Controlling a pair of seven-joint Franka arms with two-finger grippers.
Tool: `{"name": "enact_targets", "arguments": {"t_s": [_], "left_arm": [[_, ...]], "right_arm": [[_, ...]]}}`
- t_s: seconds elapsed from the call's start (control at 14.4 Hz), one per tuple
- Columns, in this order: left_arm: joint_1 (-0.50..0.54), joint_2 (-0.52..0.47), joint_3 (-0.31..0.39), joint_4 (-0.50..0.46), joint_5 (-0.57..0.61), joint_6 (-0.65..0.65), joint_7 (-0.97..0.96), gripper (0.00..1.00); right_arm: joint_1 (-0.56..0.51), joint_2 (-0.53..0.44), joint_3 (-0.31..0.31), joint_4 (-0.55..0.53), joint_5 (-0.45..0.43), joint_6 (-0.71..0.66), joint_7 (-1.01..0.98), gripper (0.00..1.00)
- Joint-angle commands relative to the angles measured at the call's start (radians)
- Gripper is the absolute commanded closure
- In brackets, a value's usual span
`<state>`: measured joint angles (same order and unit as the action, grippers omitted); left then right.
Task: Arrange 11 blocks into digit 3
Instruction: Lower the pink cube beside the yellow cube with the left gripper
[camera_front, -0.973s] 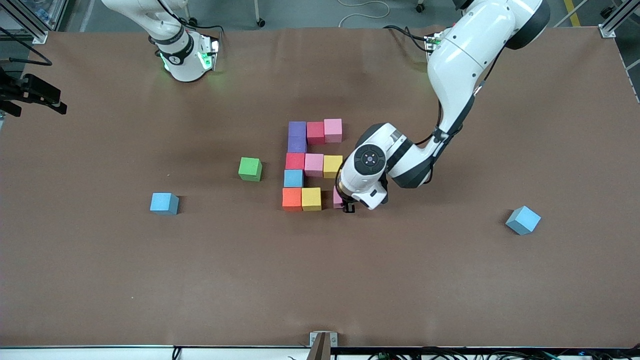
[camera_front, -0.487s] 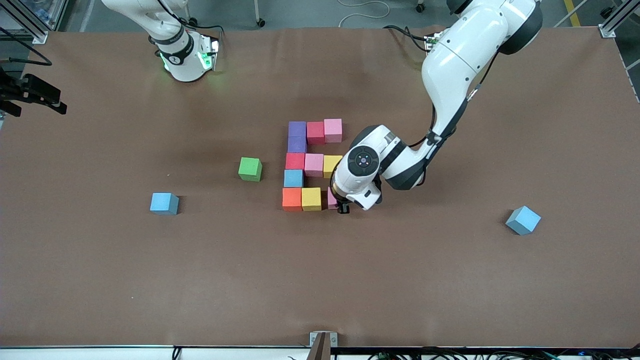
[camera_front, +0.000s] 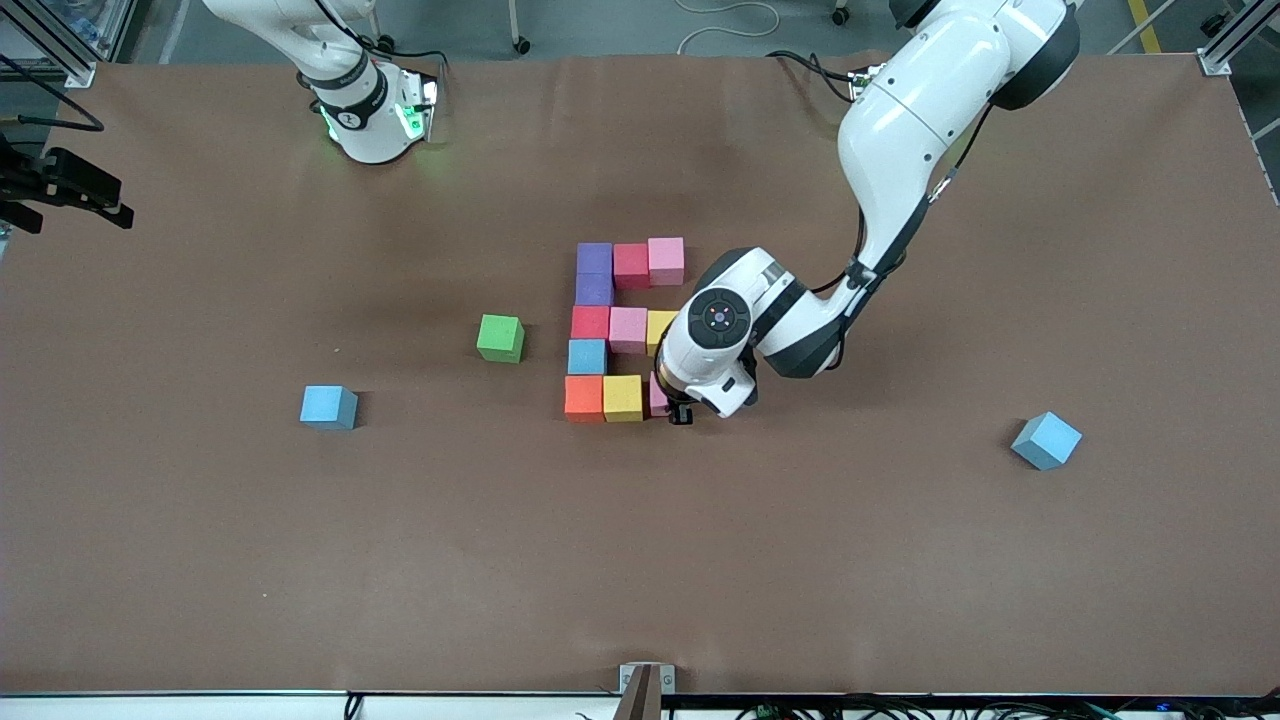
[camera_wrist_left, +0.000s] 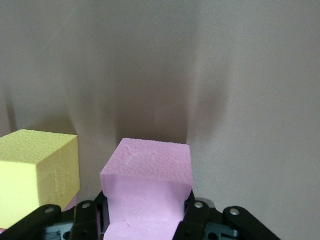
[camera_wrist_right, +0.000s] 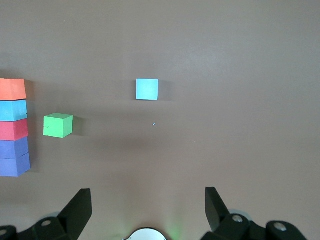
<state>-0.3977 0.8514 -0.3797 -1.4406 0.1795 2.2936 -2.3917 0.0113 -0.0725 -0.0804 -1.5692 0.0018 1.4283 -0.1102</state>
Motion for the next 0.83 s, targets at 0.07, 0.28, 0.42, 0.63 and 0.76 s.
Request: {"name": "enact_targets", "arguments": {"t_s": [0.07,0.28,0.42,0.63,0.76], "left_arm": [[-0.021,0.038,0.011,0.06,-0.006,0.0,0.019,0.71],[-0.021,0.041,0.012,0.06,-0.005,0.0,0.043,0.71],[-0.021,0.041,0.012,0.06,-0.005,0.0,0.048,0.71],[-0.02,0.041,0.013,0.06,-0.005,0.0,0.048,0.71],[-0.021,0.048,0.013,0.06,-0.005,0.012,0.046,0.71]], "right_arm": [[-0.007,-0.015,0.002,-0.011,0.006,0.001,-0.014,0.0],[-0.007,-0.015,0.002,-0.011,0.006,0.001,-0.014,0.0],[-0.007,-0.015,0.002,-0.011,0.006,0.001,-0.014,0.0],[-0.007,-0.015,0.002,-0.011,0.006,0.001,-0.014,0.0],[-0.007,-0.015,0.002,-0.011,0.006,0.001,-0.014,0.0]]}}
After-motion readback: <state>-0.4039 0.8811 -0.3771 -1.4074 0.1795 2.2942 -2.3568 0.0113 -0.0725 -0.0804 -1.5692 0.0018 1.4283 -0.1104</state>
